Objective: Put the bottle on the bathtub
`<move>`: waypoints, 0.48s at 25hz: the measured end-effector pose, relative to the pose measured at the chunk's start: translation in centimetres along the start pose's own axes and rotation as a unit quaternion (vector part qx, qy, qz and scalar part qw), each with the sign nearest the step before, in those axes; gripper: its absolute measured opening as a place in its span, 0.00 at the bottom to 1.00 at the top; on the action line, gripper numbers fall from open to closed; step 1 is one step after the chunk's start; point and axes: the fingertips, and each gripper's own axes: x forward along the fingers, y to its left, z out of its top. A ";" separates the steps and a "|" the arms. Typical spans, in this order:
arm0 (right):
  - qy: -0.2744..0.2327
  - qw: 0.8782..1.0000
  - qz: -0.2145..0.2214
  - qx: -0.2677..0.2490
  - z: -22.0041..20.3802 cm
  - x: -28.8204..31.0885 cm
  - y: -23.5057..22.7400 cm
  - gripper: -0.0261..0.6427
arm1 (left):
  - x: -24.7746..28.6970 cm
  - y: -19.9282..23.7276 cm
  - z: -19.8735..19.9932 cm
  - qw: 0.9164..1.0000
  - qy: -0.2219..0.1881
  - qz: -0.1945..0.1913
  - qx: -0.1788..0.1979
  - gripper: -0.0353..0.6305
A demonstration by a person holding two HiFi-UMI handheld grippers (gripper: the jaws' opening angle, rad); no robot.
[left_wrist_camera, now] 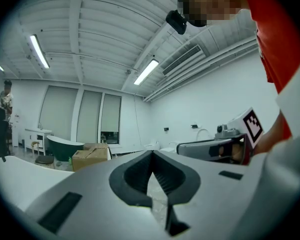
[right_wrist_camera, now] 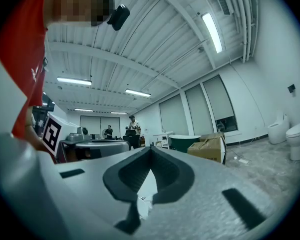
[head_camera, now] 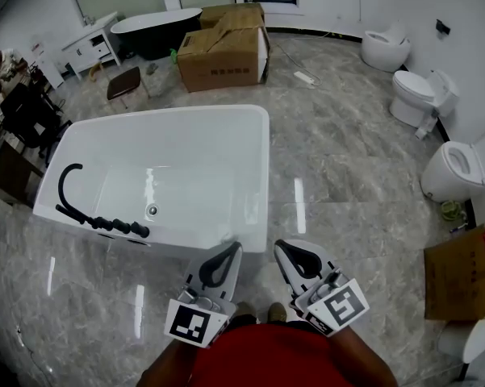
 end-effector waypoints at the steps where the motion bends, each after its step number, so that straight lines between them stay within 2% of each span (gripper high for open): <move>1: 0.000 1.000 0.001 0.000 0.0 0.0 0.1 0.04 | -0.1 0.1 0.0 1.000 0.001 0.000 0.000 0.07; 12: 0.003 1.000 -0.004 0.001 -0.1 0.4 0.3 0.04 | -0.6 1.2 -0.5 1.000 0.007 0.003 -0.003 0.07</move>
